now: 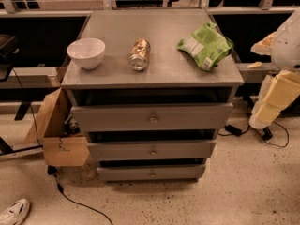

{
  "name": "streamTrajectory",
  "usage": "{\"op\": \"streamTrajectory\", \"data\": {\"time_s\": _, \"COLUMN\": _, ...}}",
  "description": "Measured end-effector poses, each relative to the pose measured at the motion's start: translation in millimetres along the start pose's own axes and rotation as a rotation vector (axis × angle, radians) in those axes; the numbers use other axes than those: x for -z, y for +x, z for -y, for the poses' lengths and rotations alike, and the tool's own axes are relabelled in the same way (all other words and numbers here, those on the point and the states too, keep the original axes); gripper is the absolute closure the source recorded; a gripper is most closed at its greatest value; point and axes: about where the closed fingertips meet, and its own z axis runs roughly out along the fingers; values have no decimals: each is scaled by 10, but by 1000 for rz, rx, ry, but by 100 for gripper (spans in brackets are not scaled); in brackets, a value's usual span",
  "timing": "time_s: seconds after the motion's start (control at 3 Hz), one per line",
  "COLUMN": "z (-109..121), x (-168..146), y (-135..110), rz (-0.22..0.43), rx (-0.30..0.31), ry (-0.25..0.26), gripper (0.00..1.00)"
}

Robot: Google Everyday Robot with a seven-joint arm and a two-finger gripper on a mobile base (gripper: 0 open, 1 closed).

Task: Open top drawer

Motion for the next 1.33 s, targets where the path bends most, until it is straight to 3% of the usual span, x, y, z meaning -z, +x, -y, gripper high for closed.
{"op": "streamTrajectory", "data": {"time_s": 0.33, "z": 93, "x": -464, "y": 53, "rz": 87, "rx": -59, "ry": -1, "gripper": 0}}
{"op": "streamTrajectory", "data": {"time_s": 0.67, "z": 282, "x": -1113, "y": -59, "rz": 158, "rx": -128, "ry": 9, "gripper": 0}}
{"op": "streamTrajectory", "data": {"time_s": 1.0, "z": 539, "x": -1721, "y": -322, "rz": 224, "rx": -247, "ry": 28, "gripper": 0}}
{"op": "streamTrajectory", "data": {"time_s": 1.33, "z": 538, "x": -1721, "y": -322, "rz": 224, "rx": -247, "ry": 28, "gripper": 0}}
